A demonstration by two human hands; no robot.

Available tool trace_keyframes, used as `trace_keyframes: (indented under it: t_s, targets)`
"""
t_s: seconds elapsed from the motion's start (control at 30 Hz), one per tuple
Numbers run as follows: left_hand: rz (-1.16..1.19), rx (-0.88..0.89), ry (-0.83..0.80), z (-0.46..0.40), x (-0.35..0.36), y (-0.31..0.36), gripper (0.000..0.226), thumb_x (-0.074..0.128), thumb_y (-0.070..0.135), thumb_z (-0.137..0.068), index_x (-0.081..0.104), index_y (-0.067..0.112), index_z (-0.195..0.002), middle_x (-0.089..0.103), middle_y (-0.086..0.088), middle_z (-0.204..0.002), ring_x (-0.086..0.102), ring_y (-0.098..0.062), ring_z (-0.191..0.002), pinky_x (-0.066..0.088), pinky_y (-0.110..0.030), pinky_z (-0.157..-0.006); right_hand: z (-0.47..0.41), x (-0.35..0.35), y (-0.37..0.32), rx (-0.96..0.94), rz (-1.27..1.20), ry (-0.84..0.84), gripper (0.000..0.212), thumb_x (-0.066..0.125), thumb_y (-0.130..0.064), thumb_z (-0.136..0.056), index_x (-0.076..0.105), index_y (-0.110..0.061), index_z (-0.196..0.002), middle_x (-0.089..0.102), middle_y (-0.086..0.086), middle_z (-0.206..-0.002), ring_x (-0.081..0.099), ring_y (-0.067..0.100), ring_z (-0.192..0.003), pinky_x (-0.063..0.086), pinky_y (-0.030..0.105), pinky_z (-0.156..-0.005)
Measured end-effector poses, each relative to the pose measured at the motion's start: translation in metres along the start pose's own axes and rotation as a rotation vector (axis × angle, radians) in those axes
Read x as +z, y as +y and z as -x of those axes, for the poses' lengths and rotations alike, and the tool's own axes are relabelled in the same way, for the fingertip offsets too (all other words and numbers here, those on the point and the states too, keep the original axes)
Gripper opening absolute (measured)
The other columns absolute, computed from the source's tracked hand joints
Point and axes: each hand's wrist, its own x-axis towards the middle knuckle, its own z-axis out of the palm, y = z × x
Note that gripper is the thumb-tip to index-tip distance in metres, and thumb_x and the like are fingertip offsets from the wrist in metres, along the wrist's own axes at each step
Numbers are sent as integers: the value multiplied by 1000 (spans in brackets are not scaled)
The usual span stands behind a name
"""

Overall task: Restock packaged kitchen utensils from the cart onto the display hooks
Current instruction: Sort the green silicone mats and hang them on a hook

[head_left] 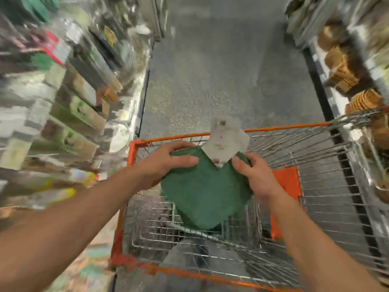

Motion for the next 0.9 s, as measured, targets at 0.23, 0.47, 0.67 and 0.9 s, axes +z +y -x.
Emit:
trace_keyframes:
  t_s: [0.23,0.47,0.67,0.9]
  targets:
    - [442,183,33,99,5,-6,65,102,40,-38,85,16,-96,80,-9,-103,78,-21,-91,63,-31,-75,54,46,-55,21,-262,-34,42,72,-39,-78,73,-11,-110,79,11,-104,76,31,-95,61,42,-80]
    - [538,271,401,150,49,-26,32,76,17,-87,76,13,-119,73,-16,-124,71,-37,-112,58,-50,-96,73,60,-80,-90,60,-152,36,71,-50,-92,76,-16,-105,80,3,-100,76,28,-95,60,54,-92]
    - [763,285,746,203,86,-66,52,84,18,-73,72,8,-122,76,-15,-117,75,-33,-103,60,-45,-90,108,88,-75,-83,245,-333,65,80,-57,-81,53,-26,-131,66,-5,-115,69,20,-103,58,47,-94]
    - [1033,341,1062,328,126,-128,26,65,14,-89,73,7,-114,80,-13,-102,78,-25,-82,61,-37,-80,179,173,-46,-95,412,-726,81,95,-42,-68,42,-31,-128,56,-2,-118,66,21,-102,57,46,-93]
